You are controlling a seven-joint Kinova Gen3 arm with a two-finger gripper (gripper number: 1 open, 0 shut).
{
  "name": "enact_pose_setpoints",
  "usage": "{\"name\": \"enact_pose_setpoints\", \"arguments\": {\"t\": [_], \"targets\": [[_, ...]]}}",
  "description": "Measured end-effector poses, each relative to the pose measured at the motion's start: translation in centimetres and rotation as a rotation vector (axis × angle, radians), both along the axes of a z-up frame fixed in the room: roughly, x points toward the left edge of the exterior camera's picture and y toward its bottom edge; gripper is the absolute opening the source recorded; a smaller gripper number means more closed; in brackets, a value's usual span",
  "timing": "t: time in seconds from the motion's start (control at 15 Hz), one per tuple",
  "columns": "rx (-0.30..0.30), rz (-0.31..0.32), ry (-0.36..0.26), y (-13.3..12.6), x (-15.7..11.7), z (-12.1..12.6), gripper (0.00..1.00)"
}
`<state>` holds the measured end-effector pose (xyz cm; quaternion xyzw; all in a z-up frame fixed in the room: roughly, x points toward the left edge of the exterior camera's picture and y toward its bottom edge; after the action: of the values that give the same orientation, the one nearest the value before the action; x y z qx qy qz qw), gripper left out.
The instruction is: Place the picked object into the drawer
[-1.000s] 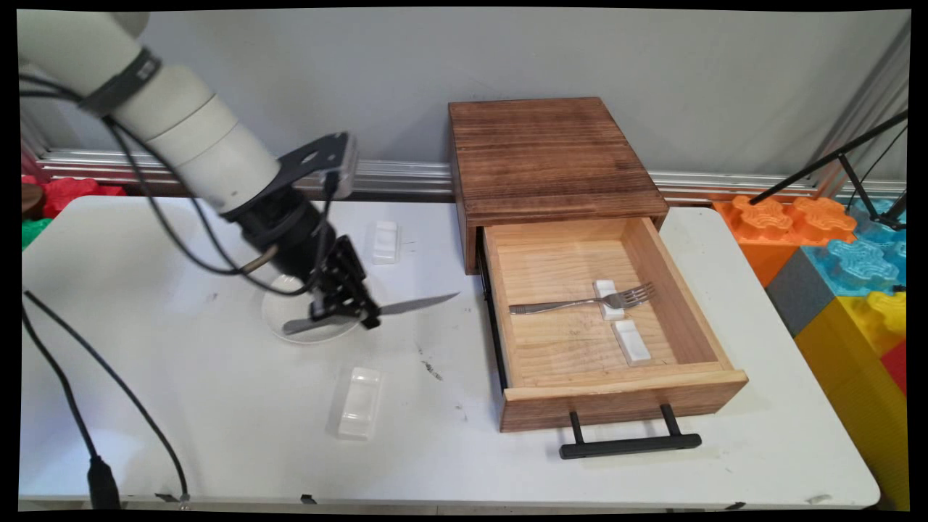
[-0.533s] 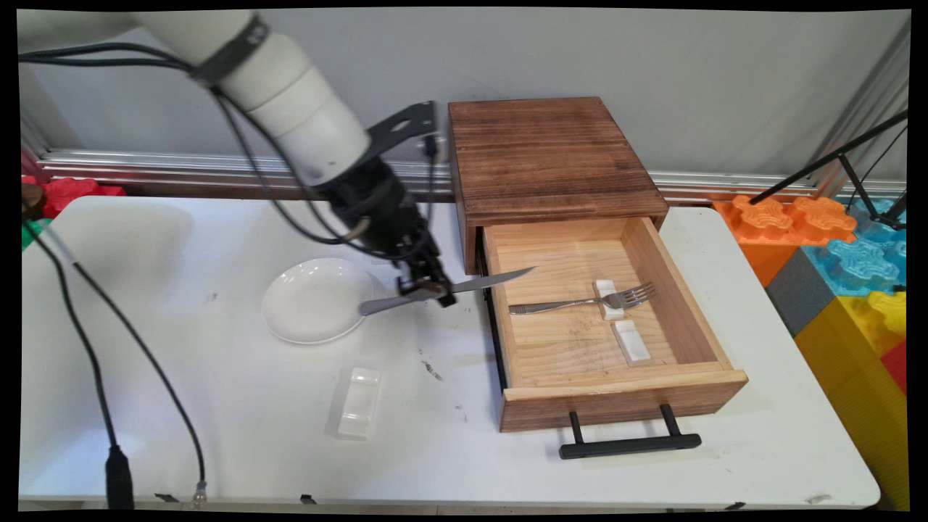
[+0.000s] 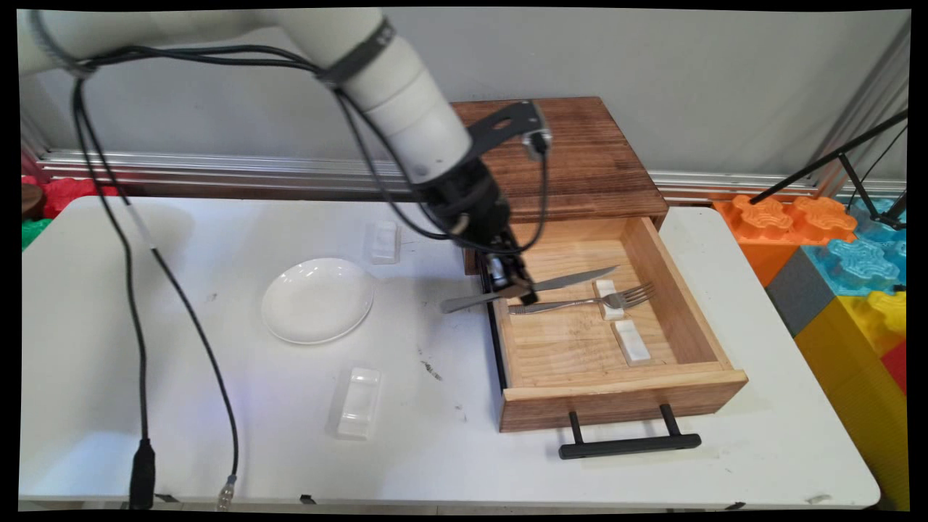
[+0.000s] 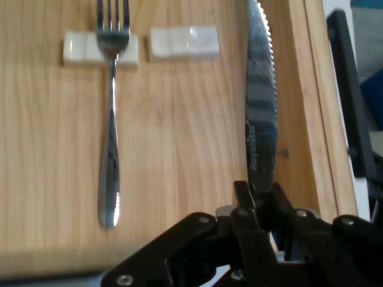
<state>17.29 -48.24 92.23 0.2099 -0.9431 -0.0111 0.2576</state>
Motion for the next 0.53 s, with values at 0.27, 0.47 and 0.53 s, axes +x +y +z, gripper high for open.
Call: {"name": "enact_pose_setpoints", "arguments": {"t": [0.27,0.47,0.53], "targets": [[-0.014,0.001,0.010,-2.2,-3.7,-0.7,0.00],[-0.020,0.004,0.014,-3.3,-5.5,-1.3,0.00],[-0.021,0.005,0.015,-3.6,-6.1,-1.5,0.00]]}}
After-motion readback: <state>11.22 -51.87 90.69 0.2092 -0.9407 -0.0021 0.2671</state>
